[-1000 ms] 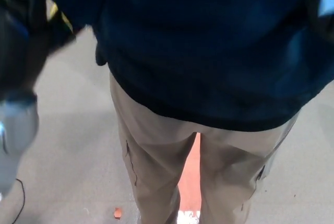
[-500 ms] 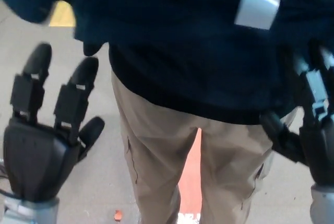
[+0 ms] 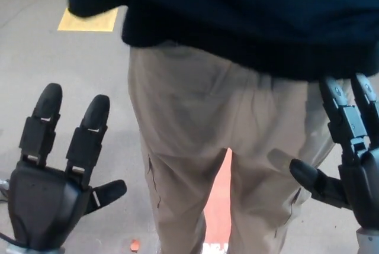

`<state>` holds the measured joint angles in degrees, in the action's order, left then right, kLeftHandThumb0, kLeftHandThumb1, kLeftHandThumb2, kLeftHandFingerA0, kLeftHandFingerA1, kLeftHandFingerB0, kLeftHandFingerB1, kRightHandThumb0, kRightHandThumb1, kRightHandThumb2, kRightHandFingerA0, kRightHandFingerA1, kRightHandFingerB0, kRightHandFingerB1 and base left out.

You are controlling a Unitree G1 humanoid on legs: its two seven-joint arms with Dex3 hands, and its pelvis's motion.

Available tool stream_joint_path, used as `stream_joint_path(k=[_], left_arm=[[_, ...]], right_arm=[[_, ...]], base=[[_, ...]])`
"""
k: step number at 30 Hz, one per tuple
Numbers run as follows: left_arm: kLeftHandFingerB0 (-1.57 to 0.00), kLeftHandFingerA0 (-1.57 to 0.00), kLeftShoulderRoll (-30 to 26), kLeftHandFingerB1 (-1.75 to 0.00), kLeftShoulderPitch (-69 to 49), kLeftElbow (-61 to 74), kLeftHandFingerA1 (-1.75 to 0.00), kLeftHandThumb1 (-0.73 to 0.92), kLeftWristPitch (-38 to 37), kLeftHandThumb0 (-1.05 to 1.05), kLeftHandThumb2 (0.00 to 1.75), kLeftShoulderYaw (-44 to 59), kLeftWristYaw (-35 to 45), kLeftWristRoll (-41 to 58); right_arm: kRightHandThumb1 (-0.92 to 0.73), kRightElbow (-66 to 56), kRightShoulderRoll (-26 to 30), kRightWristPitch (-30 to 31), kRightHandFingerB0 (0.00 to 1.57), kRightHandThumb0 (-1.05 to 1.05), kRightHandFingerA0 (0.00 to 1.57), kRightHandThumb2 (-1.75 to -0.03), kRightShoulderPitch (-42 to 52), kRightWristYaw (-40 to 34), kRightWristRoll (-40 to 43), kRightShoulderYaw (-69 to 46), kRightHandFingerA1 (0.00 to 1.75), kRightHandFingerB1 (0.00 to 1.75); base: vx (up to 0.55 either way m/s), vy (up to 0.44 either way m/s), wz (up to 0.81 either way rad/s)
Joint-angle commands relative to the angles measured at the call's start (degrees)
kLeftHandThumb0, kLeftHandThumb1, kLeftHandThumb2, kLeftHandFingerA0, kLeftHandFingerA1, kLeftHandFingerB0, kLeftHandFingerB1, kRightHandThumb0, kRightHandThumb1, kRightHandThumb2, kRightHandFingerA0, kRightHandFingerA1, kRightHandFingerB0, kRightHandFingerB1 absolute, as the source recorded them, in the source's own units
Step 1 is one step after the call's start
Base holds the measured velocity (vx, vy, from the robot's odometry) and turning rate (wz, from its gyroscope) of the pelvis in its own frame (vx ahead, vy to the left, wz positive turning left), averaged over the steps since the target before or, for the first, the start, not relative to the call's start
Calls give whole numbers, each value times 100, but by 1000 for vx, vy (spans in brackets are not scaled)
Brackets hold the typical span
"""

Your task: A person hands a coat to the robot and the robot grabs it with both hands and holds it while the person wears the coat.

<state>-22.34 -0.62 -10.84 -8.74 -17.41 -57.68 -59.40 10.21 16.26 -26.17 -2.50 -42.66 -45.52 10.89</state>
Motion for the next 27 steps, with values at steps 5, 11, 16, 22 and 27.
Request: stream_joint_path(k=[5,11,16,22,27], left_arm=[[-12,-9,28,-24,1040,-1565,-25,82,78,-84,66,-45,800,359],[-8,-6,101,-39,1910,-2151,-38,68,405,-78,102,-25,1925,619],[0,0,172,-45,2132,-2403,-46,50,535,-36,107,-100,2493,698],[-24,-19,166,-29,1567,-2125,-28,90,612,-74,68,-336,3254,714],[-29,-25,216,-30,1463,-2212,-30,92,645,-73,68,-489,3403,647]], right_arm=[[-72,497,194,686,0,-92,0,-108,-474,1154,245,-58,13,6],[-72,585,358,1337,0,-87,0,-105,-1108,2143,372,-148,13,10],[-75,342,551,1984,0,-85,0,-106,-1133,3118,176,-55,14,12],[-76,-126,846,2884,0,-80,0,-105,-737,5081,70,283,15,16],[-70,-29,985,3015,7,-78,7,-99,-776,5854,27,563,23,29]], base=[[0,0,0],[0,0,0],[0,0,0],[0,0,0],[0,0,0]])
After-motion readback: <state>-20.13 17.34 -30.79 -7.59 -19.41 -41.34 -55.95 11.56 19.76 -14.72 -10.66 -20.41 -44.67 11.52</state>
